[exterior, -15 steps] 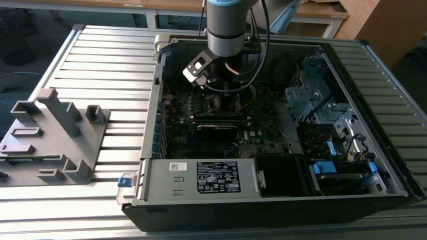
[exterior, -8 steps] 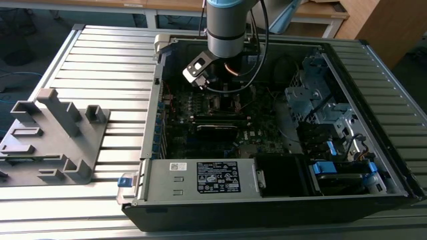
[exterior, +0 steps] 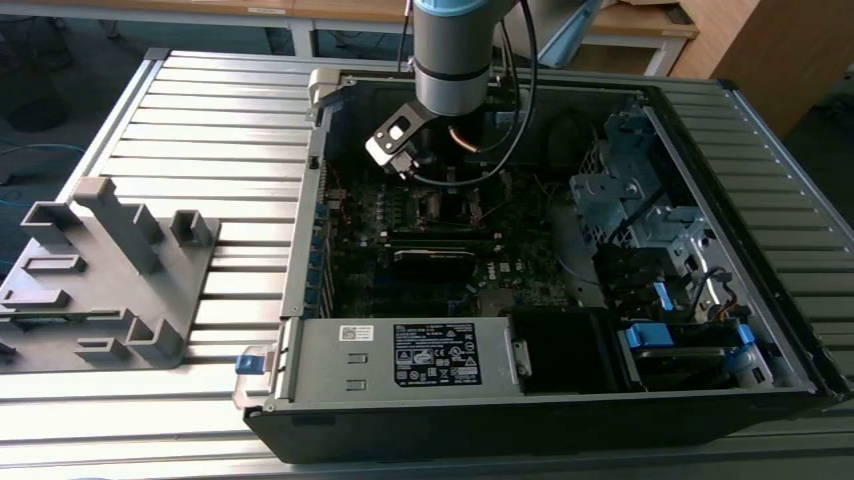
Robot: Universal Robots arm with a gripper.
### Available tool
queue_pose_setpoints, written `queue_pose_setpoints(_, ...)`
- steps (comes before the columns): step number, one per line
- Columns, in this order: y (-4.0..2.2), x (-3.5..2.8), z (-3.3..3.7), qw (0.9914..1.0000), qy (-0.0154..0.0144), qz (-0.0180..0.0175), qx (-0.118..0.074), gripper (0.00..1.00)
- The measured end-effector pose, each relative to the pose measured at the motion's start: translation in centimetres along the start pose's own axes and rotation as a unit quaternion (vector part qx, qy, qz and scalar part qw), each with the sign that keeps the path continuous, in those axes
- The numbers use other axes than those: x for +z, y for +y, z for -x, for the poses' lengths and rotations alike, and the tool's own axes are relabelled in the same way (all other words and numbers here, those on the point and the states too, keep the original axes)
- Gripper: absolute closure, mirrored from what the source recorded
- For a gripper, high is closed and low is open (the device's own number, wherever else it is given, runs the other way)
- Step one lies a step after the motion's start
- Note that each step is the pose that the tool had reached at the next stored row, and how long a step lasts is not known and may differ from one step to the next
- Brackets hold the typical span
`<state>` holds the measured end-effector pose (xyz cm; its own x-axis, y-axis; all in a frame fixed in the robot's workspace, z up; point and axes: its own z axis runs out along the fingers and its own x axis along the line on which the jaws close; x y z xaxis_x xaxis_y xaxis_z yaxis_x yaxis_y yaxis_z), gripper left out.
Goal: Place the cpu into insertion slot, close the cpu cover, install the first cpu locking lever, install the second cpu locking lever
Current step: 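Place the cpu into insertion slot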
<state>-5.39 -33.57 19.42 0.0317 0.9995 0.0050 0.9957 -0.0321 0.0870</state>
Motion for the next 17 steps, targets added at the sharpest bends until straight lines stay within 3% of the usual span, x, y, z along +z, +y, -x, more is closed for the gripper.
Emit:
queue_pose_setpoints(8,0.17,0.31,-0.03,1.00000,-0.0022,-0.0004,0.000,0.46)
queue_pose_setpoints(17,0.18,0.32,-0.04,1.00000,-0.0022,-0.0002,0.000,0.46)
